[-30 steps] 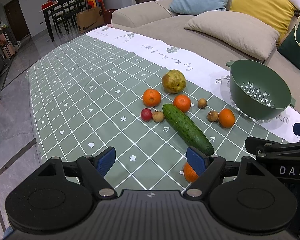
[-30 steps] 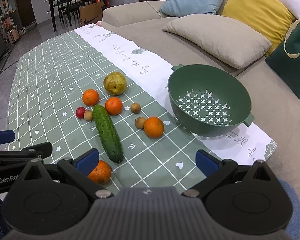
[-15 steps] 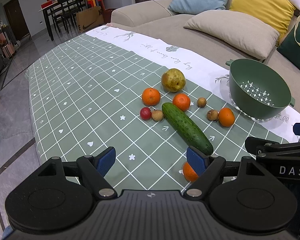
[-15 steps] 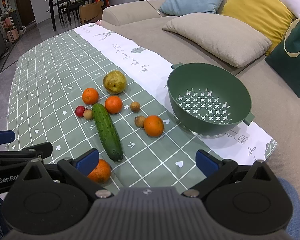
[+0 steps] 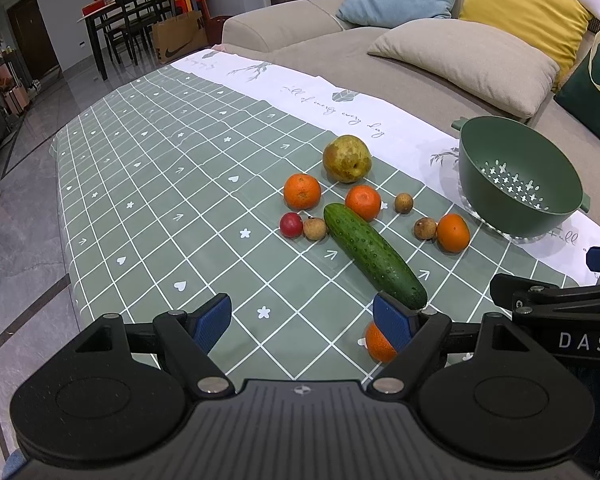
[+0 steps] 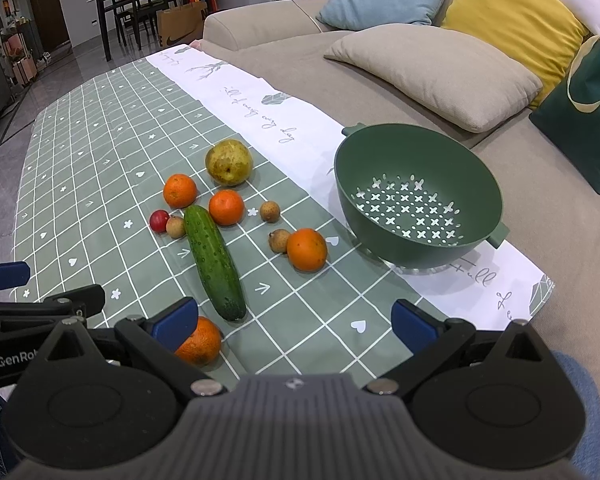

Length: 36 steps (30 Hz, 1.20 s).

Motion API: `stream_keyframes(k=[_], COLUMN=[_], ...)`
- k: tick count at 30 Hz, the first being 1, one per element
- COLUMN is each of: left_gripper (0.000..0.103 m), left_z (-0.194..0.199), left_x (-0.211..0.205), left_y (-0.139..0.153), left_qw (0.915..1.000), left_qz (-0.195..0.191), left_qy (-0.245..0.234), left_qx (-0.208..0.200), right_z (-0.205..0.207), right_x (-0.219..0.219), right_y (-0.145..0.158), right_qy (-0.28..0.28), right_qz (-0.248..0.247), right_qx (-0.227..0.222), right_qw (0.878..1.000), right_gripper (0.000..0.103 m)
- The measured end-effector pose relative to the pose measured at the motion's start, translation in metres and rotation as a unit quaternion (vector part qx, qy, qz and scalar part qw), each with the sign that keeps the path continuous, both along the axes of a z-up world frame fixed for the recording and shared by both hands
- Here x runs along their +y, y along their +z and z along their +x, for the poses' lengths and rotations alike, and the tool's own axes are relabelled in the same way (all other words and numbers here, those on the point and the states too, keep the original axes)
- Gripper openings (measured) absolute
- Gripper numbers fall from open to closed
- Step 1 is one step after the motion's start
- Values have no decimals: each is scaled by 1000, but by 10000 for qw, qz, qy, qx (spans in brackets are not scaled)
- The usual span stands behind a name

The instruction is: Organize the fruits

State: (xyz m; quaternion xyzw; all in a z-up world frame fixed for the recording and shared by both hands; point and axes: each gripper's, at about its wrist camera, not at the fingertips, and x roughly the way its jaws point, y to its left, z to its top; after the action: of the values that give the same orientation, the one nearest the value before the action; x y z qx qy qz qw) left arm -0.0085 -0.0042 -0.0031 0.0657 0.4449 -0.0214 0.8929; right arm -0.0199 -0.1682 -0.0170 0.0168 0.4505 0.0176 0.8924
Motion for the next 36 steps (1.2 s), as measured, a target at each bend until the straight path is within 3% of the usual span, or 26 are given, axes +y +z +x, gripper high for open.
stream_keyframes(k=[21,28,36], left_gripper=[94,94,94], left_z=[9,22,43], left_x=[1,16,45], left_y=[-15,-28,-48], left_qw=[9998,9996,9990], left_qz=[-65,-27,-49], left_qy=[22,-19,61], left_qx=[171,278,437], right_z=[4,16,44], right_x=[7,10,29], right_y=[-6,-25,-56], right_qy=[141,767,1274], right_qz=[-92,381,333], right_qx=[-132,-208,10], right_qw=[9998,9961,9913], right_gripper=[99,99,99])
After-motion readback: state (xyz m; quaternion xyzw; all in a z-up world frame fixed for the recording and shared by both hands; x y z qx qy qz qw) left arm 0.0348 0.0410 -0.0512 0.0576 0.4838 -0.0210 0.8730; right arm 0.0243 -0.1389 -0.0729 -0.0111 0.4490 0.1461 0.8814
